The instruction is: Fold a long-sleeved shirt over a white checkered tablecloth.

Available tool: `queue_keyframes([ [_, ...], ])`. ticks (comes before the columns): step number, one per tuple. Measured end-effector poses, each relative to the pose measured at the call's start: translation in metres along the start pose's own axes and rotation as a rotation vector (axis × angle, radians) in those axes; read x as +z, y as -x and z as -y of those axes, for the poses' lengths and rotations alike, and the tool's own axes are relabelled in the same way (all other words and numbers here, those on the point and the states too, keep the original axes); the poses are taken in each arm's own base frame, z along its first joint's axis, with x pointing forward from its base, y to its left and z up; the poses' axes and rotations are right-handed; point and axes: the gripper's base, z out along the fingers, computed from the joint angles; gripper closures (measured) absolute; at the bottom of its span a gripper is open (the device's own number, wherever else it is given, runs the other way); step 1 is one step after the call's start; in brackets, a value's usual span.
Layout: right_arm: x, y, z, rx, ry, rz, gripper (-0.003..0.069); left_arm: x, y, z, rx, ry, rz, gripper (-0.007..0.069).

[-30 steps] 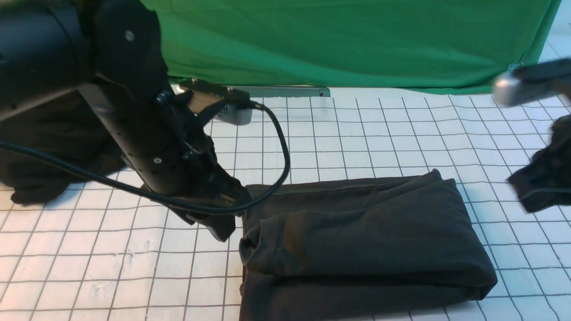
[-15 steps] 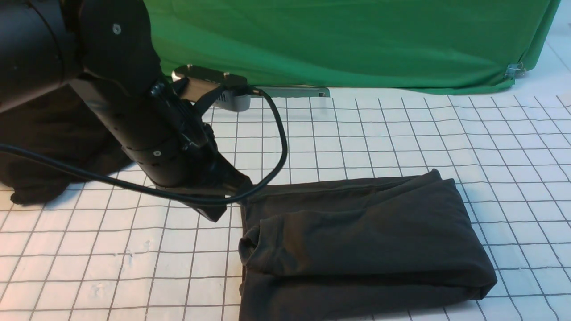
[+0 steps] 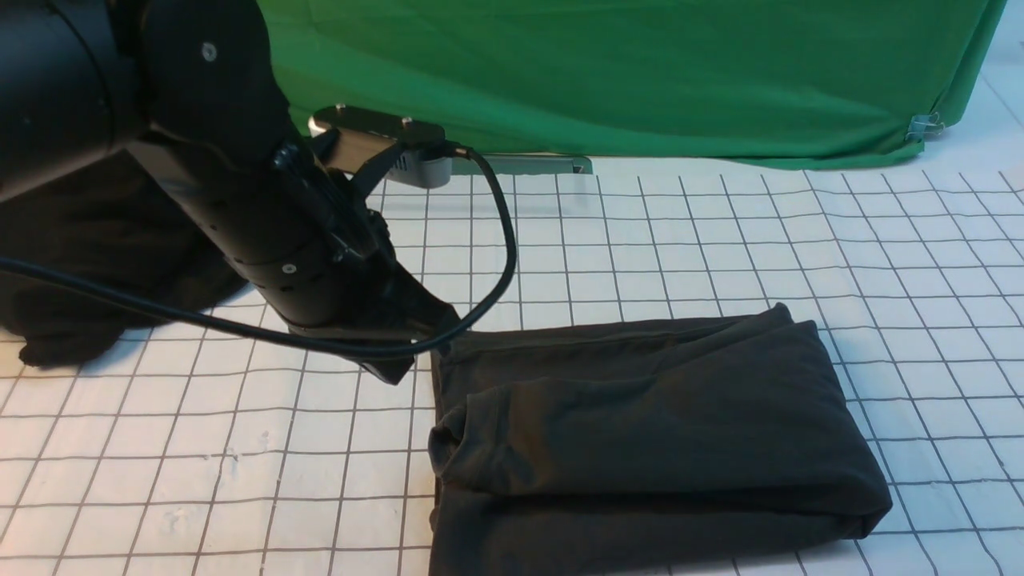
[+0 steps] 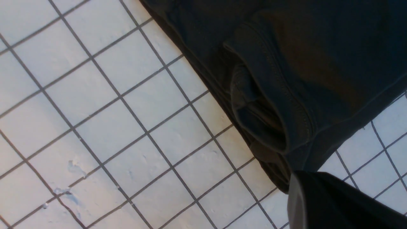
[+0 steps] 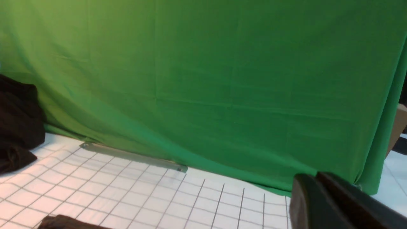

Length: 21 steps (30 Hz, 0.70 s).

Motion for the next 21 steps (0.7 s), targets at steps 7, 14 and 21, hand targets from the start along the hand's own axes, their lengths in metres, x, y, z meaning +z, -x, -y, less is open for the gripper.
queue_keyframes([
  [7, 0.0002, -0.0002, 0.0001, 0.000, -0.001, 0.009, 0.0626, -0.0001, -0.0003, -0.0043, 0.035, 0.044, -0.004, 0.0624],
  [14, 0.0004, -0.0005, 0.0001, 0.000, -0.001, 0.008, 0.0610, -0.0001, 0.0005, -0.0042, 0.036, 0.044, 0.005, 0.0623],
  [21, 0.0002, -0.0024, -0.0001, 0.000, 0.001, -0.009, 0.0592, -0.0001, 0.0011, 0.0022, -0.002, -0.027, 0.012, 0.0623],
])
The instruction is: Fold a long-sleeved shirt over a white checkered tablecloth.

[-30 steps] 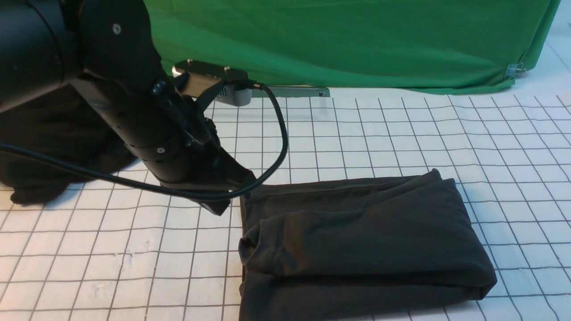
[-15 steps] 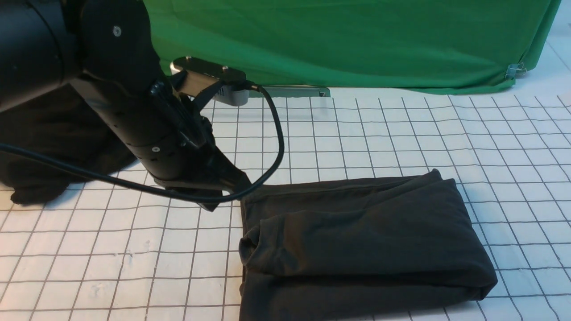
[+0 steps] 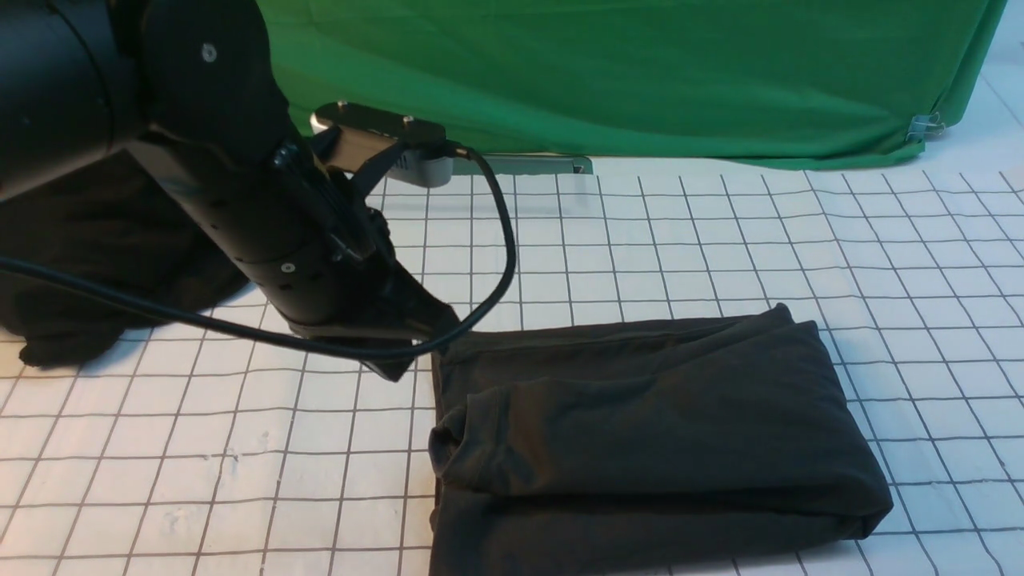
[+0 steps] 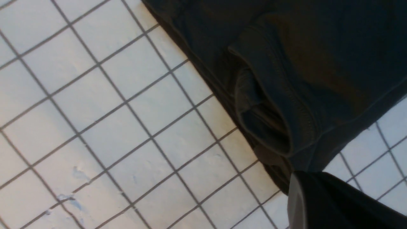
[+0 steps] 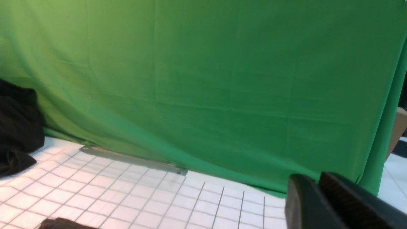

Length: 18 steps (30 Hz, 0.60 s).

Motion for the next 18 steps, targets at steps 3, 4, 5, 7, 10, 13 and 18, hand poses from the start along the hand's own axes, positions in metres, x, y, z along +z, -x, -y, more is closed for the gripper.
queue_keyframes([
  [3, -0.001, -0.014, 0.000, 0.000, 0.001, -0.044, 0.0583, 0.000, 0.000, 0.003, -0.015, -0.029, 0.003, 0.0623],
  [4, -0.001, -0.014, 0.000, 0.000, -0.001, -0.044, 0.0583, 0.000, 0.000, 0.003, -0.015, -0.029, 0.003, 0.0623],
  [5, -0.001, -0.028, 0.000, -0.007, -0.016, -0.080, 0.0576, 0.000, 0.000, 0.003, -0.017, -0.032, 0.005, 0.0623],
  [7, -0.002, -0.043, 0.002, -0.029, -0.041, -0.117, 0.0573, 0.000, 0.001, 0.003, -0.017, -0.032, 0.012, 0.0623],
  [10, -0.005, -0.067, 0.004, -0.068, -0.085, -0.183, 0.0568, 0.000, 0.002, 0.003, -0.038, -0.032, 0.023, 0.0623],
  [13, -0.009, -0.095, 0.007, -0.088, -0.126, -0.257, 0.0559, 0.000, 0.002, 0.003, -0.065, -0.032, 0.024, 0.0623],
  [18, -0.015, -0.120, 0.007, -0.122, -0.133, -0.317, 0.0548, -0.005, 0.001, 0.004, -0.077, -0.031, 0.037, 0.0623],
])
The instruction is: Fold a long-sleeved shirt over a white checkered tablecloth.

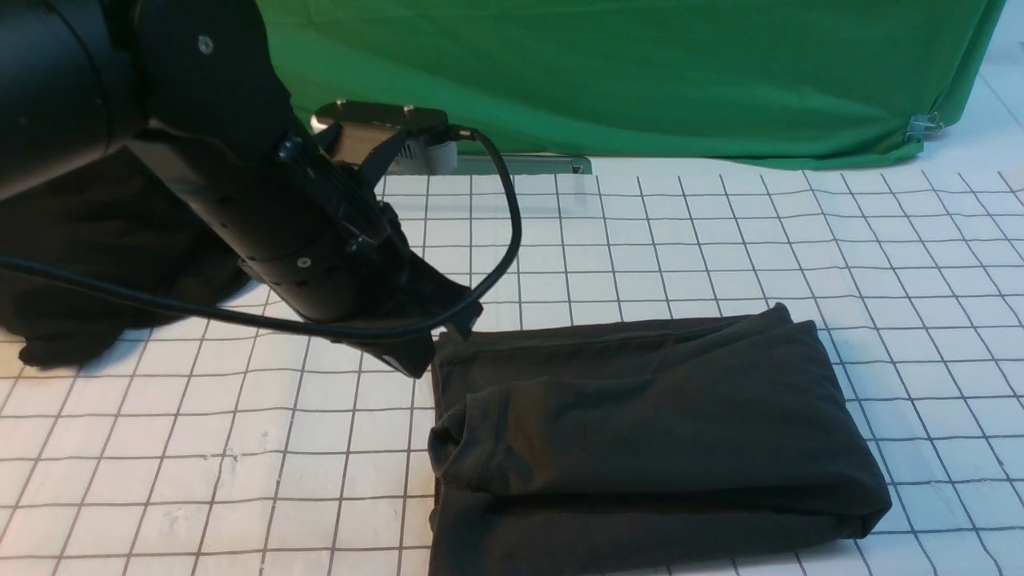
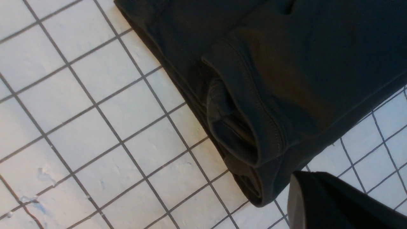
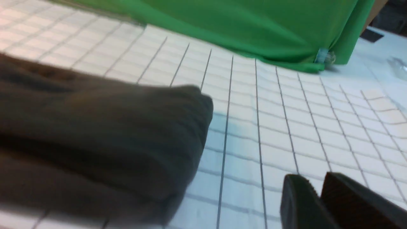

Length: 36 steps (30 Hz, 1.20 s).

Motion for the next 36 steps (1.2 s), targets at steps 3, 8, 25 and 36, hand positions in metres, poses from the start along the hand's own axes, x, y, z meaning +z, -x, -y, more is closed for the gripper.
queue_keyframes([
  [3, -0.002, -0.004, 0.000, -0.005, -0.004, -0.014, 0.0543, -0.010, -0.002, 0.001, 0.004, 0.009, 0.024, 0.0623],
  [8, -0.006, -0.003, 0.000, -0.007, -0.013, 0.032, 0.0534, -0.047, -0.012, 0.001, 0.022, 0.071, 0.126, 0.0622],
  [25, -0.007, -0.003, 0.000, -0.004, -0.012, 0.032, 0.0500, -0.187, -0.146, 0.025, -0.022, -0.092, 0.684, 0.0622],
  [36, -0.007, -0.004, 0.005, 0.011, -0.096, 0.017, 0.0474, -0.136, -0.216, 0.007, -0.016, -0.137, 1.142, 0.0622],
])
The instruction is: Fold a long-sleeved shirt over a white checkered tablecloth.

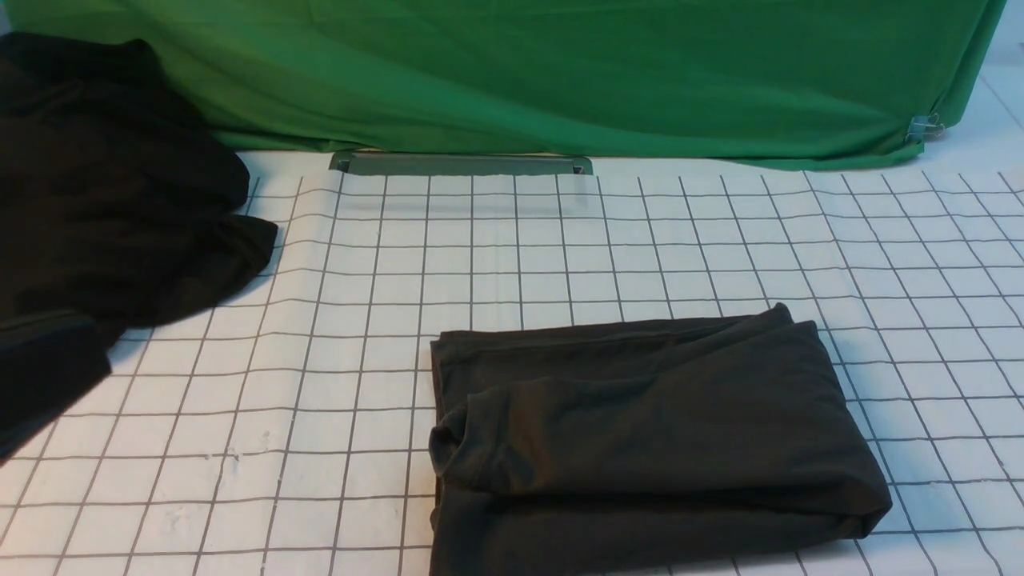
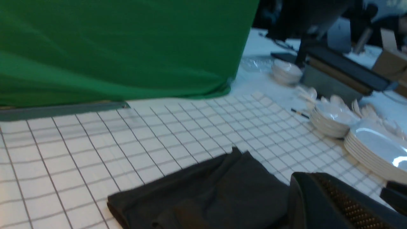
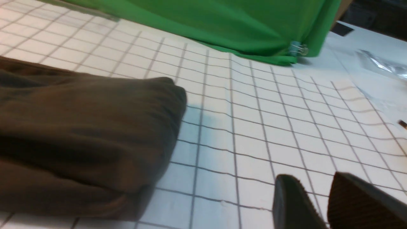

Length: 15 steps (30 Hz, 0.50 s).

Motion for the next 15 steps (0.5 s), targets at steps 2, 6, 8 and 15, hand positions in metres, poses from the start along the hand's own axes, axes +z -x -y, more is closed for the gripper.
queue_keyframes([
  [2, 0.0000, -0.0001, 0.0004, 0.001, -0.006, -0.001, 0.0471, -0.0008, -0.0053, -0.0040, 0.013, 0.012, 0.062, 0.0622],
  [6, 0.0000, -0.0001, 0.0004, 0.001, -0.007, -0.001, 0.0466, -0.0008, -0.0044, -0.0073, 0.046, 0.028, 0.154, 0.0622],
  [8, 0.0000, -0.0001, 0.0004, 0.001, -0.007, -0.001, 0.0461, -0.0018, -0.0012, -0.0074, 0.056, 0.030, 0.194, 0.0622],
  [15, 0.0000, -0.0001, 0.0004, 0.001, -0.007, -0.001, 0.0439, -0.0029, 0.0008, -0.0072, 0.059, 0.029, 0.218, 0.0622],
])
